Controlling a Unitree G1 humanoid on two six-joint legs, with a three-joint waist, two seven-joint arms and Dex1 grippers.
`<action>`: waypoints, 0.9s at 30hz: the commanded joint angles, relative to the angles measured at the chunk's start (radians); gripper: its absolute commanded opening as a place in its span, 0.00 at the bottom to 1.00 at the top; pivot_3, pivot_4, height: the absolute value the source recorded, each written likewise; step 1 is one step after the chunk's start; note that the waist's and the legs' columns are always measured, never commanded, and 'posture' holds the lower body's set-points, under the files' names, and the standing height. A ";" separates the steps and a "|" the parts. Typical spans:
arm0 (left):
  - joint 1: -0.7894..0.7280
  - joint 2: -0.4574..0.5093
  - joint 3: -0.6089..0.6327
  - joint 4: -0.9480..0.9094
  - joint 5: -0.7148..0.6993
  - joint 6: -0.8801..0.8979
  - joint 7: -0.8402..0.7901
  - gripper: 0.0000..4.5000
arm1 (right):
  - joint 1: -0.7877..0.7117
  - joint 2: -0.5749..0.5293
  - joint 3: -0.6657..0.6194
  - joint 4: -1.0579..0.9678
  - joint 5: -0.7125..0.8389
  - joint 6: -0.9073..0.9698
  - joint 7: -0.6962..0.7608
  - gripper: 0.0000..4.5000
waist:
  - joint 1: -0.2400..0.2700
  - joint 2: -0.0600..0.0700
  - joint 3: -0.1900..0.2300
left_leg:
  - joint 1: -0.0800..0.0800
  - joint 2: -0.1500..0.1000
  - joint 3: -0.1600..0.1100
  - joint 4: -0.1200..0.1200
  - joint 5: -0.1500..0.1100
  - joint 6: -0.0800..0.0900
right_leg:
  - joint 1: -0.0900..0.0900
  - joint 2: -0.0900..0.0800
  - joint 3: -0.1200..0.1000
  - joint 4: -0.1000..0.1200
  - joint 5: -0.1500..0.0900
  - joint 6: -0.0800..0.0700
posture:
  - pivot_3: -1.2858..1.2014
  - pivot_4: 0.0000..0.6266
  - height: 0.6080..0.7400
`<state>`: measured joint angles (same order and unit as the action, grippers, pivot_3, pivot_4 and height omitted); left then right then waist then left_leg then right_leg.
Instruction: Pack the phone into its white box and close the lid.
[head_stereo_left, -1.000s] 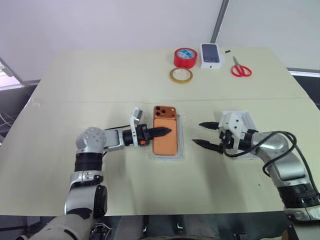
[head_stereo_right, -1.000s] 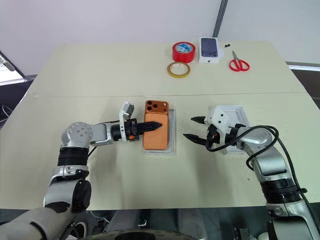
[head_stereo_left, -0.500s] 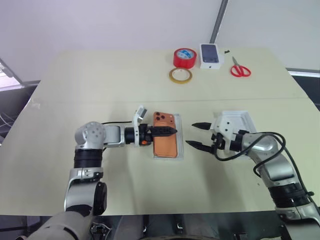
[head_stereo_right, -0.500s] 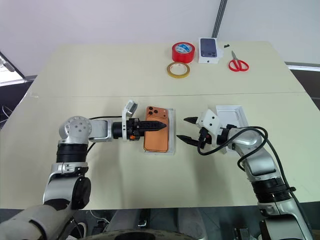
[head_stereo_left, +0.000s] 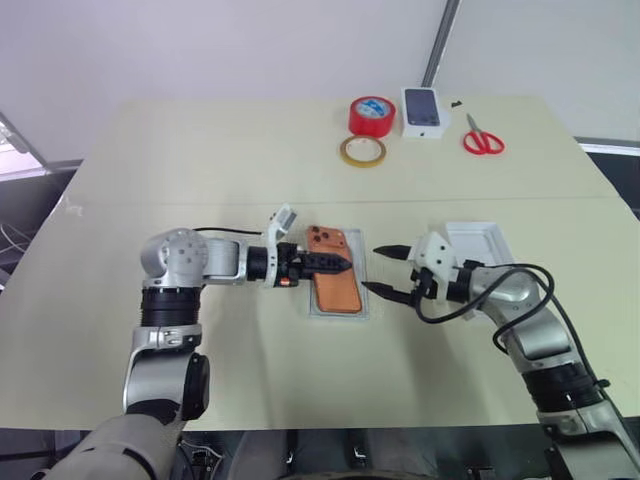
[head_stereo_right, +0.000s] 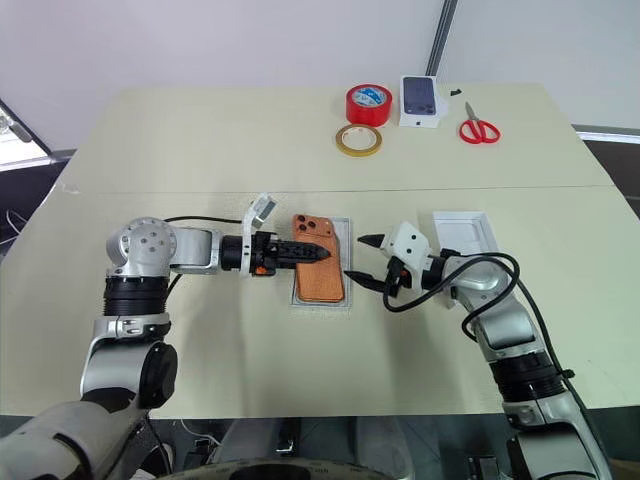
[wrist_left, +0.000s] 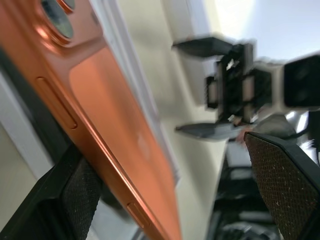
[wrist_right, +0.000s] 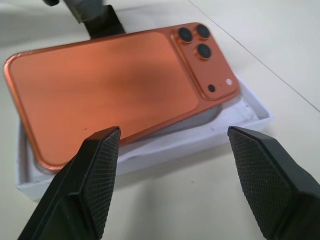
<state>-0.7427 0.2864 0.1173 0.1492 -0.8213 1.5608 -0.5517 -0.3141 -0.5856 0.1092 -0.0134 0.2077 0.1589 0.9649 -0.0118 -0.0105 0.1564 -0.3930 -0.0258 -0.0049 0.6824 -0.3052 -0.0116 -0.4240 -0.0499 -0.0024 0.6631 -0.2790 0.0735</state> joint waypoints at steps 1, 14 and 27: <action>-0.027 0.037 -0.044 -0.018 0.016 -0.075 -0.061 0.99 | -0.013 0.010 -0.008 -0.008 0.003 -0.022 -0.006 0.80 | -0.002 0.000 0.000 | 0.000 0.000 0.000 0.000 0.000 0.000 | 0.000 0.000 0.000 0.000 0.000 0.000 | 0.52 0.24 1.00; -0.016 0.200 -0.215 0.002 0.082 -0.206 -0.247 0.99 | -0.011 0.019 -0.006 -0.016 -0.007 -0.025 -0.019 0.80 | 0.000 0.000 0.000 | 0.000 0.000 0.000 0.000 0.000 -0.001 | 0.000 0.000 0.000 0.000 0.000 0.000 | 0.52 0.24 1.00; 0.031 0.275 -0.166 -0.070 0.128 -0.300 -0.233 0.99 | -0.015 0.025 -0.008 -0.008 0.004 -0.022 -0.016 0.80 | -0.002 0.000 0.000 | 0.000 0.000 0.000 0.000 0.000 0.000 | 0.000 0.000 0.000 0.000 0.000 0.000 | 0.52 0.24 1.00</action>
<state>-0.7250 0.5421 -0.0661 0.0999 -0.7275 1.3242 -0.7864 -0.3174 -0.5645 0.1143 -0.0080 0.1987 0.1470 0.9489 -0.0138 -0.0103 0.1565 -0.3930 -0.0254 -0.0049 0.6821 -0.3052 -0.0114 -0.4242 -0.0497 -0.0021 0.6633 -0.2791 0.0733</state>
